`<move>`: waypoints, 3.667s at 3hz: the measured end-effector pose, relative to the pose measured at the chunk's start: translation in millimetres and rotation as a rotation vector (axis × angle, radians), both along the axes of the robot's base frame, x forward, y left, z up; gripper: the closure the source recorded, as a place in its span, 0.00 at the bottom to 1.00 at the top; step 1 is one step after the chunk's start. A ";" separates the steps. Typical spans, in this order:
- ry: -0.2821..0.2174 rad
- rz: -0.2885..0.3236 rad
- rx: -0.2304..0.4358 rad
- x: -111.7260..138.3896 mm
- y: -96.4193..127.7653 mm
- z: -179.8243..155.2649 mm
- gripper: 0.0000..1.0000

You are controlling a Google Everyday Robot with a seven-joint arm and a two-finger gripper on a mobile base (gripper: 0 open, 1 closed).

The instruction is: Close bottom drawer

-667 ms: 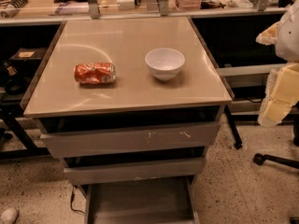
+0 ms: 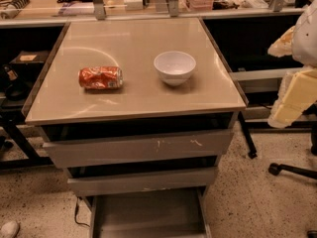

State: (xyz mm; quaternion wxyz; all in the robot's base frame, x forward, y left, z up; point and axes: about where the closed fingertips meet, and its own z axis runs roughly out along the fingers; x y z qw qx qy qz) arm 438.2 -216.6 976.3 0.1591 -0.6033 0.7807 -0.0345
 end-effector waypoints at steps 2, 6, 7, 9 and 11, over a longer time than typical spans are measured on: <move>0.000 0.000 0.000 0.0 0.0 0.0 0.65; 0.019 -0.026 0.002 -7.0 -0.3 -17.4 1.00; 0.064 -0.062 0.011 -23.3 3.0 -59.5 1.00; 0.250 -0.113 0.017 -58.0 3.0 -179.8 1.00; 0.291 -0.125 0.031 -69.9 8.4 -219.3 1.00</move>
Offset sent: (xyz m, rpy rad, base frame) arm 0.0000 0.0000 0.0000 0.0000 0.0000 0.0000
